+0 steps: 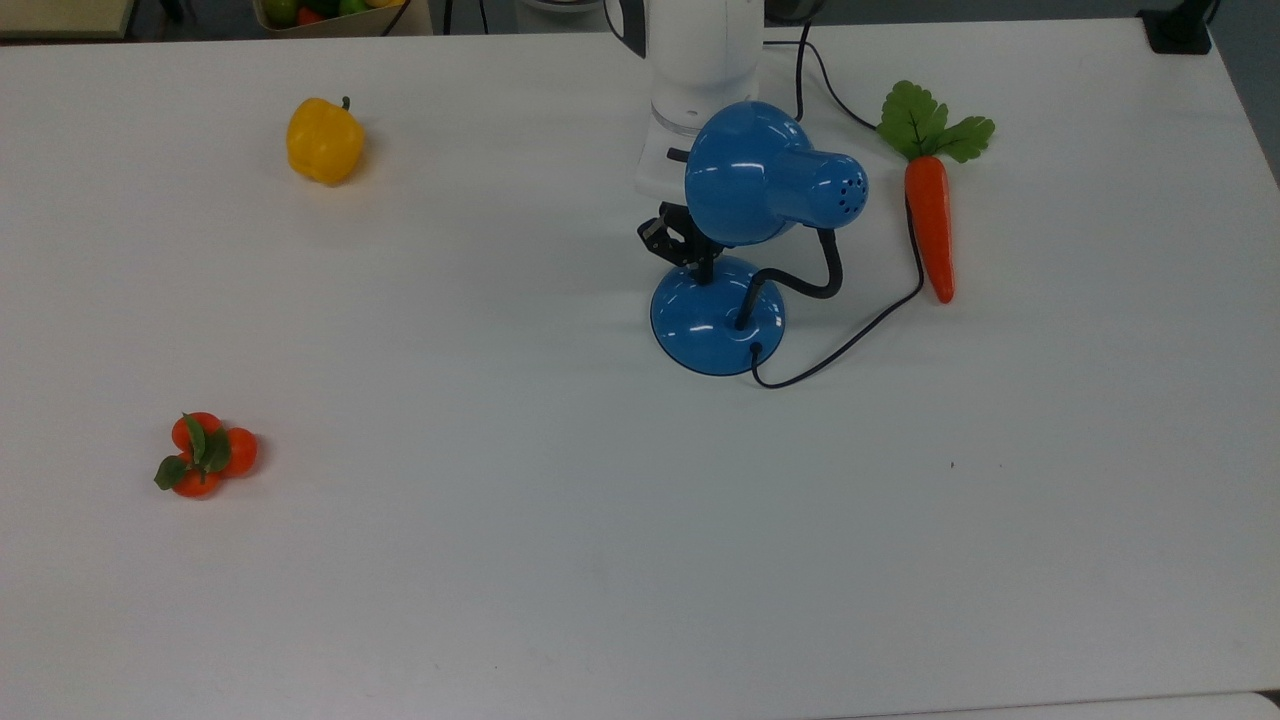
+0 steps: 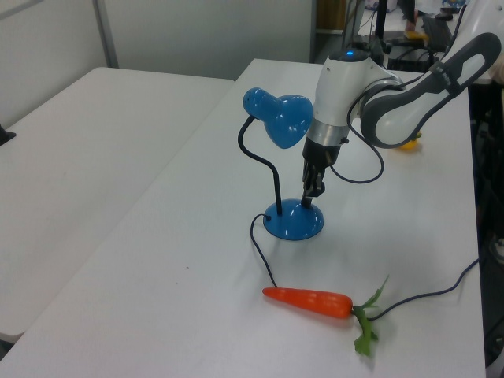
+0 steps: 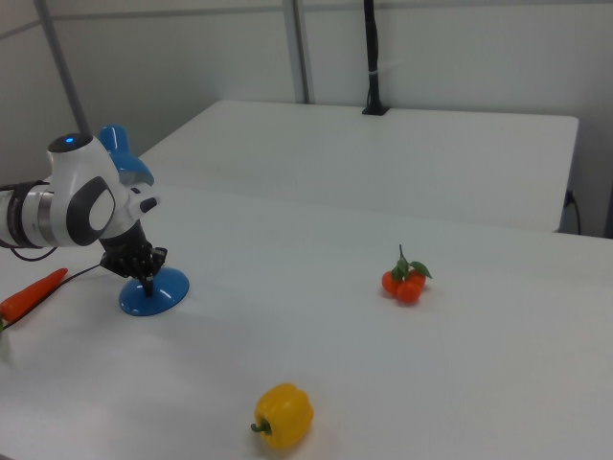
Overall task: Turn on desk lamp
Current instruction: 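Press down on the lamp base switch with the gripper fingers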
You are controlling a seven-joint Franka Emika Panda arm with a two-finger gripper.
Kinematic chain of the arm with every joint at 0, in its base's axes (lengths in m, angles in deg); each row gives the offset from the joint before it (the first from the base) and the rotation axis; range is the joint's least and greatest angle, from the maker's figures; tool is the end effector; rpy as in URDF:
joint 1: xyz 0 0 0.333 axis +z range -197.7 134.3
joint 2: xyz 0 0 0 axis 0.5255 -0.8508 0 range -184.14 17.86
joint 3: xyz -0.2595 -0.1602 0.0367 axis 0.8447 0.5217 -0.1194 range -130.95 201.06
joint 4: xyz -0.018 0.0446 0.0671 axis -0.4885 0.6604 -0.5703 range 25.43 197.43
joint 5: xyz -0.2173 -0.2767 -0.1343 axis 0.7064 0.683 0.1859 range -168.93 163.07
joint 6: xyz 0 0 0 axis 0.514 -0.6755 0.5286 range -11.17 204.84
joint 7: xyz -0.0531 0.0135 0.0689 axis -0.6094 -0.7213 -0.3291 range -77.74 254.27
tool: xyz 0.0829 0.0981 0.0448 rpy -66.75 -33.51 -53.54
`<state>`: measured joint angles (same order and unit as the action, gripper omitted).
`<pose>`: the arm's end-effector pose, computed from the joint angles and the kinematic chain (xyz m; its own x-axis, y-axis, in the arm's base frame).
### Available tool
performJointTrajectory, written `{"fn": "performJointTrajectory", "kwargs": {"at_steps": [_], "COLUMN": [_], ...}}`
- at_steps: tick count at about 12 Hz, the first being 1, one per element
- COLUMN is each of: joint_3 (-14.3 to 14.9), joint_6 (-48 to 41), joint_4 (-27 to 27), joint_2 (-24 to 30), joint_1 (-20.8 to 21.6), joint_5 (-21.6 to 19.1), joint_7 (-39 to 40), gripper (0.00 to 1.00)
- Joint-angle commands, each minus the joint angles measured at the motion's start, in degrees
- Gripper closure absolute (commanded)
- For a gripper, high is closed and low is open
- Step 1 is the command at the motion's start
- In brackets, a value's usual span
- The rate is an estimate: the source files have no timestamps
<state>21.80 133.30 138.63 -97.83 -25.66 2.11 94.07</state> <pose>0.5678 0.1945 0.3136 0.8618 0.4631 0.2068 0.4678 -0.8834 0.0288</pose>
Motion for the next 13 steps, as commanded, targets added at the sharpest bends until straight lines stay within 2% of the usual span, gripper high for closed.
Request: {"fn": "performJointTrajectory", "kwargs": {"at_steps": [1, 9, 10, 13], "joint_3": [0.2, 0.2, 0.2, 0.2], "joint_6": [1.5, 3.6, 2.8, -7.8], "joint_4": [-1.4, -1.4, -1.3, -1.4], "joint_2": [-2.3, -2.7, -1.9, 2.0], "joint_1": [0.0, -0.1, -0.2, -1.1], "joint_5": [1.3, 1.4, 1.3, 1.2], "joint_7": [0.6, 0.6, 0.5, 0.0], "gripper": [1.0, 1.0, 1.0, 1.0]}}
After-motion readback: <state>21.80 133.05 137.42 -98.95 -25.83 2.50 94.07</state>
